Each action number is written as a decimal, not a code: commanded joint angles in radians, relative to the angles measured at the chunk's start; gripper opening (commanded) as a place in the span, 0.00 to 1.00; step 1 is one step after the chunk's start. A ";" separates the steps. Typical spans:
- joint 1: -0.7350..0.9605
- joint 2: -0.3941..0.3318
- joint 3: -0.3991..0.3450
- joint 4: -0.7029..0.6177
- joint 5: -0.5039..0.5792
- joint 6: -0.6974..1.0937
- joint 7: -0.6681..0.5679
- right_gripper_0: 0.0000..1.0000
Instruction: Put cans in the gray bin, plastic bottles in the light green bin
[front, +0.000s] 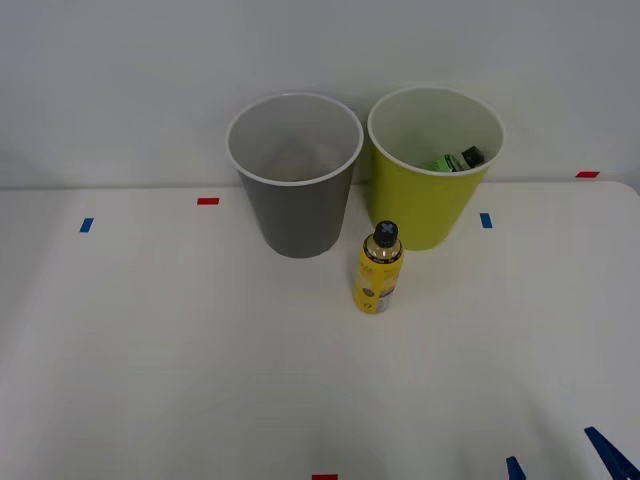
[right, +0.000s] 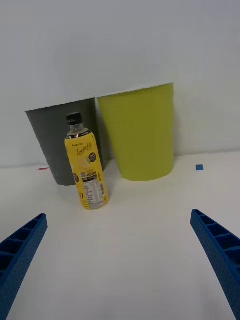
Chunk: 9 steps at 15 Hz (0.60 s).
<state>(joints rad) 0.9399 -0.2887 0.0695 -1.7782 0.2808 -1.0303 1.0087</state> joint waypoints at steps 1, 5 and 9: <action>-0.046 -0.032 0.115 0.000 -0.081 0.039 0.214 1.00; -0.138 -0.029 0.196 0.000 -0.160 0.144 0.284 1.00; -0.265 0.023 0.265 0.002 -0.199 0.274 0.294 1.00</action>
<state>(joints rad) 0.6985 -0.2778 0.3198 -1.7777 0.0922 -0.7807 1.2972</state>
